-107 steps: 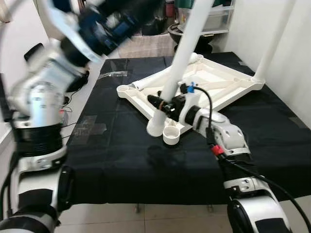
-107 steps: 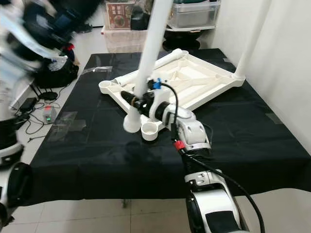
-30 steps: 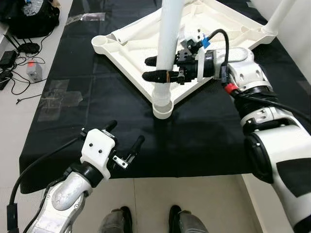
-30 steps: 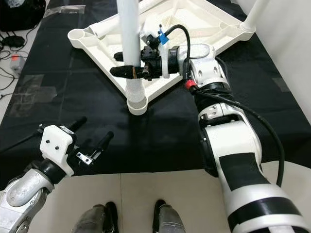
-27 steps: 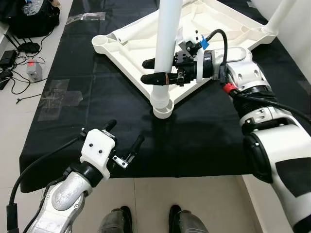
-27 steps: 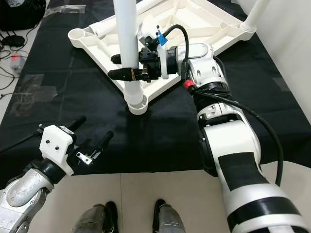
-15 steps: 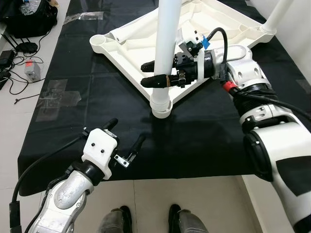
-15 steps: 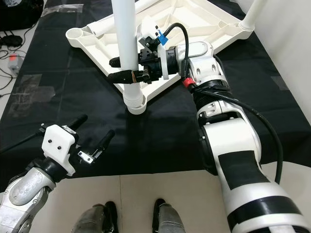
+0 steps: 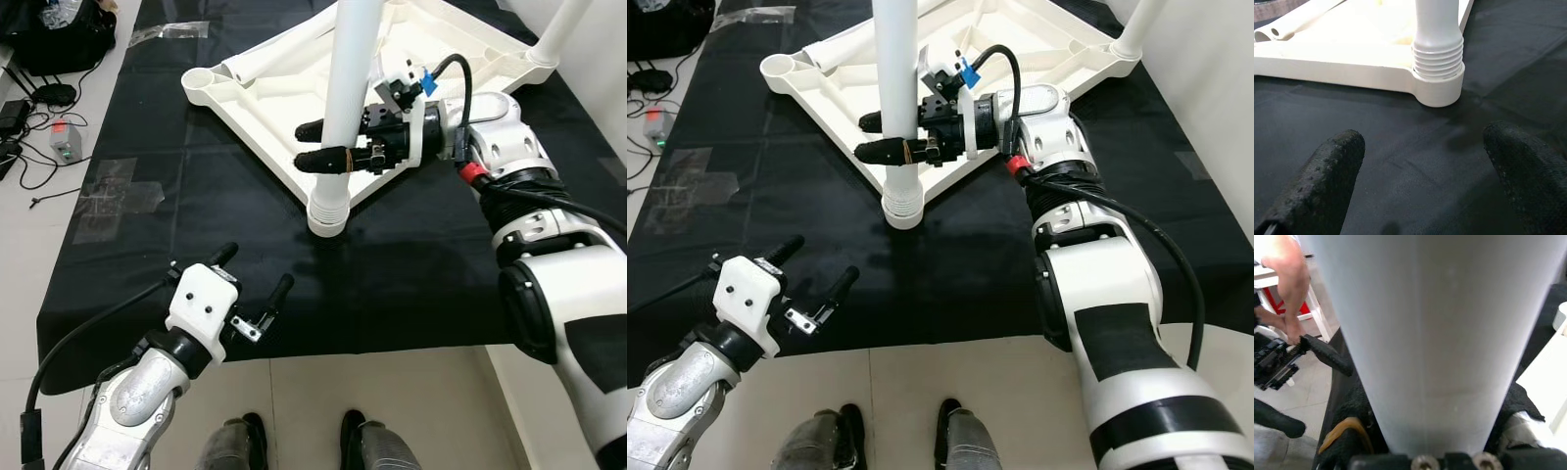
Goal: Building children table
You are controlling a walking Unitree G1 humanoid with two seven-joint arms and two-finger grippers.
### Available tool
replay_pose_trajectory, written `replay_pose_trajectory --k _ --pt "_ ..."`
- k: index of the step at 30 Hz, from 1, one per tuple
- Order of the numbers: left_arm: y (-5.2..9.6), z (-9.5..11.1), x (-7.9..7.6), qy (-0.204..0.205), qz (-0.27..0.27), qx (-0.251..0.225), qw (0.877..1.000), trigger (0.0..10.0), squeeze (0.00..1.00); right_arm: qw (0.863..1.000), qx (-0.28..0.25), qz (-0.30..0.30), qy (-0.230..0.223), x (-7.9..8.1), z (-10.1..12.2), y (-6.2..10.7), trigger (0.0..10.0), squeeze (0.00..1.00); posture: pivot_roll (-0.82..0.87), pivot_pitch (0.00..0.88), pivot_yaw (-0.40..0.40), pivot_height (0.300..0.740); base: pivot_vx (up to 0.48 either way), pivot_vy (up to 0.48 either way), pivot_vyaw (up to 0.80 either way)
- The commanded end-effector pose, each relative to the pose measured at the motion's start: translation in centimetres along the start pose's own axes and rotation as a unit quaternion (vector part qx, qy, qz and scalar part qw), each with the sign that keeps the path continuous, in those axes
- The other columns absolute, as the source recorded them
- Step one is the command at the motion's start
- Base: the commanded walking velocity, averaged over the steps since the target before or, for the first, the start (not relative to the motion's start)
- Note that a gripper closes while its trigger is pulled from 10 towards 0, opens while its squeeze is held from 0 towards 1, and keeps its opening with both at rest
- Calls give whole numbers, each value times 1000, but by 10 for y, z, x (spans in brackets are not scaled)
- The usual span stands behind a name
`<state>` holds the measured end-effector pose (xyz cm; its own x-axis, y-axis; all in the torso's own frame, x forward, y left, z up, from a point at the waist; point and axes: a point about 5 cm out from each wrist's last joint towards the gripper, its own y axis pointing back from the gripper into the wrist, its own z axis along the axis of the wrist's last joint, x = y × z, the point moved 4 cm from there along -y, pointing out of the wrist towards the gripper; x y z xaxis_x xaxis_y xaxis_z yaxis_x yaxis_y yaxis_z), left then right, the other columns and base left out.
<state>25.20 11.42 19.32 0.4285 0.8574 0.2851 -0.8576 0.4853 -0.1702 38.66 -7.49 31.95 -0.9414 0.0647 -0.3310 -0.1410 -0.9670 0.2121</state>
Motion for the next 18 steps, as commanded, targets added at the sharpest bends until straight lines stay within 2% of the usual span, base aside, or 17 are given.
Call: replay_pose_trajectory --k 1,13,18 --pt "3 0 -5 4 -6 -2 1000 10000 0 999 13 26 -25 8 -16 1 10000 0 65 336 -24 740 0 0 0" --pt "3 1 -6 2 -8 -2 1000 10000 0 999 18 31 -37 11 -22 -9 10000 0 61 333 -29 740 0 0 0" --pt "2 1 -7 2 -8 -4 1000 10000 0 998 30 14 -50 8 -27 -13 10000 0 56 338 -34 740 0 0 0"
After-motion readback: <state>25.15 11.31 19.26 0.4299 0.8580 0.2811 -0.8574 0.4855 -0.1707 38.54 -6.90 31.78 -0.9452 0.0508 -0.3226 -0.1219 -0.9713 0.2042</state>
